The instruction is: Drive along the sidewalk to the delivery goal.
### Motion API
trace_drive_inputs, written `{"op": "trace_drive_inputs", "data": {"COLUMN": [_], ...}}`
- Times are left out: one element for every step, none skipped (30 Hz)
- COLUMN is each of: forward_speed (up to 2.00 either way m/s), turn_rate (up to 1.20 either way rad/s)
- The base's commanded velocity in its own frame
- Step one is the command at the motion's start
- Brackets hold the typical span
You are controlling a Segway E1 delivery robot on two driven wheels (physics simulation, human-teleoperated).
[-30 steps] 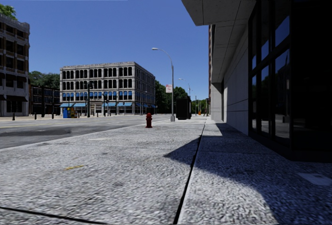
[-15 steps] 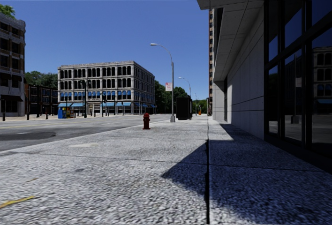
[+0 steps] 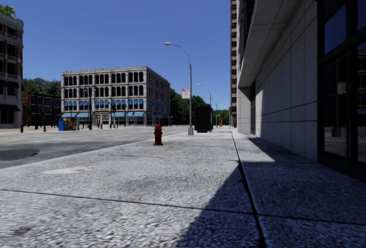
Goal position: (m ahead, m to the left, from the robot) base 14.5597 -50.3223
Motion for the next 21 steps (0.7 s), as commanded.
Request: {"op": "trace_drive_inputs", "data": {"forward_speed": [2.0, 2.0, 2.0, 2.0, 2.0, 2.0, 2.0, 2.0, 2.0, 2.0, 2.0, 2.0, 2.0, 2.0, 2.0, 2.0, 2.0, 2.0, 2.0, 2.0, 2.0], "turn_rate": [0.0, 0.0, 0.0, 0.0, 0.0, 0.0, 0.0, 0.0, 0.0, 0.0, 0.0, 0.0, 0.0, 0.0, 0.0, 0.0, 0.0, 0.0, 0.0, 0.0, 0.0]}}
